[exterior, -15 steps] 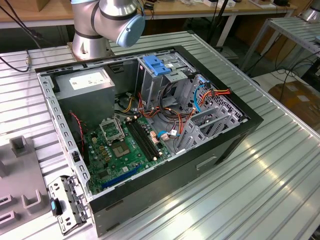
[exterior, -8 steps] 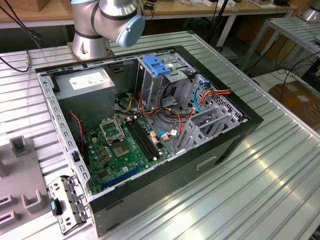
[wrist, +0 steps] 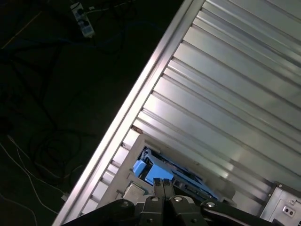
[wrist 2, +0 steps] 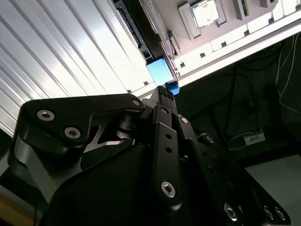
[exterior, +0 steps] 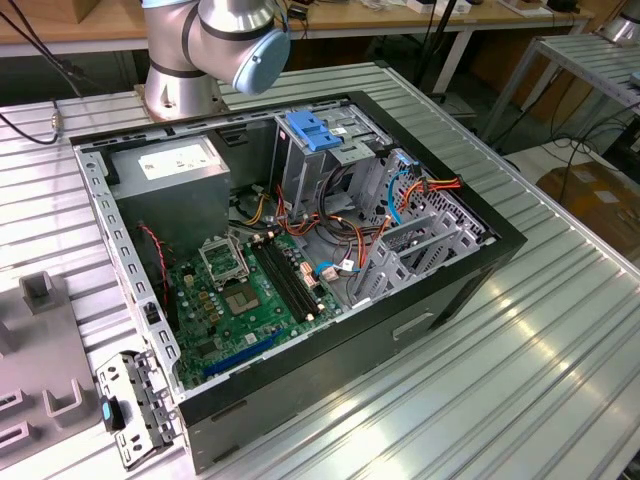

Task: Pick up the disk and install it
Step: 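Pick up the disk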

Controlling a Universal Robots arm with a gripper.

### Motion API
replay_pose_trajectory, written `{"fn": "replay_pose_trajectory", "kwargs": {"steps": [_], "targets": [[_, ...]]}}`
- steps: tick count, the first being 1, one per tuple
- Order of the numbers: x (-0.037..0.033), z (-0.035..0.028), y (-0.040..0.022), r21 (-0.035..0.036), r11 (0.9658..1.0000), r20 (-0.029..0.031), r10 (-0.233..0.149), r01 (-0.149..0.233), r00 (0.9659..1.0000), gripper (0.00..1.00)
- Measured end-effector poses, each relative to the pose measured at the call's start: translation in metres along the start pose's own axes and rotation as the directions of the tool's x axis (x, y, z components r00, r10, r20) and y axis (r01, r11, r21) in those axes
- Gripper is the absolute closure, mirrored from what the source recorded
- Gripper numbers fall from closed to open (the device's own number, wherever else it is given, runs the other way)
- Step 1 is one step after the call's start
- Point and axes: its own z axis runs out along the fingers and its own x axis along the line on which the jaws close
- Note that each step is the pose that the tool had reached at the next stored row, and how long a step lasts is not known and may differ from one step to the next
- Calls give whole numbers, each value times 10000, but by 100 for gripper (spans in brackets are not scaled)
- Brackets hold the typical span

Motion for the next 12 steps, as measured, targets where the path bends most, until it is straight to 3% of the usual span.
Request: {"fn": "replay_pose_trajectory", "kwargs": {"steps": [5,10,12], "targets": [[0,2,0,11,9971,-21,-760,760,9971,89],[0,3,0,21,9882,-43,-1529,1529,9882,89],[0,3,0,23,9822,-55,-1880,1880,9822,89]]}}
